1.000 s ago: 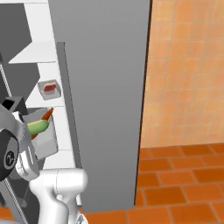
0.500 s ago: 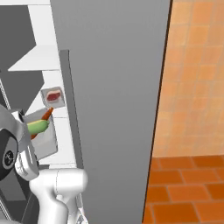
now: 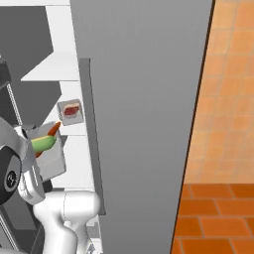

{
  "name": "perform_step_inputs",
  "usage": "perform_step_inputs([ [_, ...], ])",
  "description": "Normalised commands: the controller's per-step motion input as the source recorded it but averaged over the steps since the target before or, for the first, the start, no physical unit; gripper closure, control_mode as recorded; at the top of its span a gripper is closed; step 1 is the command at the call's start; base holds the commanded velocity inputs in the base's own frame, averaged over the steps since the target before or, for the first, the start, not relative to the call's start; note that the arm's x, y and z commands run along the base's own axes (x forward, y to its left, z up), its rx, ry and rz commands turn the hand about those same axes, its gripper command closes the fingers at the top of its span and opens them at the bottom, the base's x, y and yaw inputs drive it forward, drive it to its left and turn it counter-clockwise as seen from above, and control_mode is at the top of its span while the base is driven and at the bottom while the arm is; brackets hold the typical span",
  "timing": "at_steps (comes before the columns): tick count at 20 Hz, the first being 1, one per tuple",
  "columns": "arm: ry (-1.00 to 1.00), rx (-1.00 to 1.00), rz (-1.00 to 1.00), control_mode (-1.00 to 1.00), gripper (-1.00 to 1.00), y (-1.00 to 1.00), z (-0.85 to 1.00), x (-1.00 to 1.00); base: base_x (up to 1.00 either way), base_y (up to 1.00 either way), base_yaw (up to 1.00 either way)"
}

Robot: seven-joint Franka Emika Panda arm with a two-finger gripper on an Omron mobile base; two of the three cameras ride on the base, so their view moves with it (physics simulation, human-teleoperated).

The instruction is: Take the meat container that has the steak and place it on the second highest rack of the freezer. Then take the vegetable container that has the corn and carrot and place it on the highest rack of the freezer.

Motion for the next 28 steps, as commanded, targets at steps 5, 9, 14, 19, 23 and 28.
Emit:
perform_step_inputs([
  [5, 0.0, 0.0, 0.0, 1.0, 1.0, 0.0, 0.0, 0.0, 0.32, 0.36, 0.08],
  [9, 0.0, 0.0, 0.0, 1.0, 1.0, 0.0, 0.0, 0.0, 0.59, 0.14, 0.07],
  [14, 0.0, 0.0, 0.0, 1.0, 1.0, 0.0, 0.0, 0.0, 0.63, 0.22, 0.06],
  [19, -0.3, 0.04, 0.0, -1.0, 1.0, 0.16, 0.17, 0.44, 0.15, 0.05, 0.01],
  [23, -0.52, 0.08, 0.0, -1.0, 1.0, 0.12, 0.57, 0.16, 0.0, 0.0, 0.0],
  [28, -0.44, 0.13, 0.0, -1.0, 1.0, 0.3, 0.55, 0.28, 0.0, 0.0, 0.0],
])
